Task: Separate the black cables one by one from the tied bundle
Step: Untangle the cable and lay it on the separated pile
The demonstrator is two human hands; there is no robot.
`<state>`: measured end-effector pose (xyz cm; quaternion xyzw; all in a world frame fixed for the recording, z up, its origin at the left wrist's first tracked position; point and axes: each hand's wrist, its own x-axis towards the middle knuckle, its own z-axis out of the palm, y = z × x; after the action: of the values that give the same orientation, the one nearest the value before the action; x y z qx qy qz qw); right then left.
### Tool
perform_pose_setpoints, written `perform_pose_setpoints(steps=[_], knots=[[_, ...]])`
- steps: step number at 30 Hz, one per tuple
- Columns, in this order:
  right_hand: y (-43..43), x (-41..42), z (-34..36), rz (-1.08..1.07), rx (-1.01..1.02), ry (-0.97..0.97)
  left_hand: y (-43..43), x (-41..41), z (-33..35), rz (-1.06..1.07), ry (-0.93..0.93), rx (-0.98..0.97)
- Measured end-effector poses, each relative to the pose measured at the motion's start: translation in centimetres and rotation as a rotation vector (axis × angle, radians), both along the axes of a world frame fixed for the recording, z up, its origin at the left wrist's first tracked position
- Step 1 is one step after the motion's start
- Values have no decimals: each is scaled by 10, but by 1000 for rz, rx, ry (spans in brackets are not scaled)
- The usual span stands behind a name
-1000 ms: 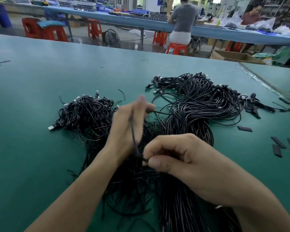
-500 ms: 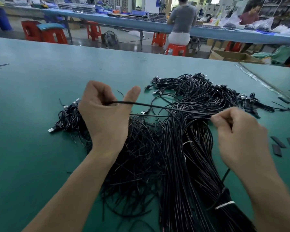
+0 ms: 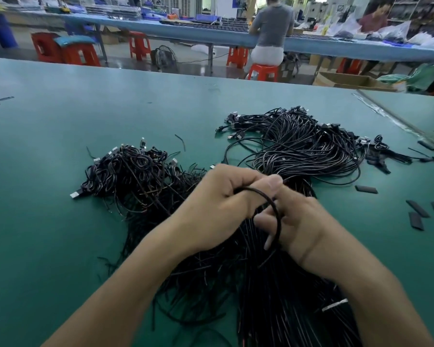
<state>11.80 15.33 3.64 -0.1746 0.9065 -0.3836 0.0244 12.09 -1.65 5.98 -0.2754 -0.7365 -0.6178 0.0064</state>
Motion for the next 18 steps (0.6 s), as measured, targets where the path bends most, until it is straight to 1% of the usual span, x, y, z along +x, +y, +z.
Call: perform_pose_setpoints(steps=[2,3,5,7,9,11,12,13,14,16,18], knots=[[-14,-2,-10,4,202,33,5,2,-2,-33,-73,34],[-21,-3,-14,-2,269,33,6,2,-4,-47,-97,49],[-29,-3,-21,-16,300,28,5,0,-6,-51,-113,69],[-29,-2,-23,-71,225,78,4,-4,-9,2,-107,85],[-26,1,-21,-107,61,184,2,-8,-12,91,-39,85],[-25,4,-13,-136,-102,262,-3,-12,-16,237,62,-30],[-24,5,-9,-139,-147,281,-8,-14,-19,303,92,-103],[-24,5,-5,-120,-158,302,-11,-17,-20,324,85,-141],[-25,6,-1,-80,-148,326,-15,-18,-20,280,42,-119],[-31,10,3,35,-144,368,-21,-21,-22,48,-63,25],[-36,14,3,129,-186,391,-24,-22,-24,-156,-149,180]])
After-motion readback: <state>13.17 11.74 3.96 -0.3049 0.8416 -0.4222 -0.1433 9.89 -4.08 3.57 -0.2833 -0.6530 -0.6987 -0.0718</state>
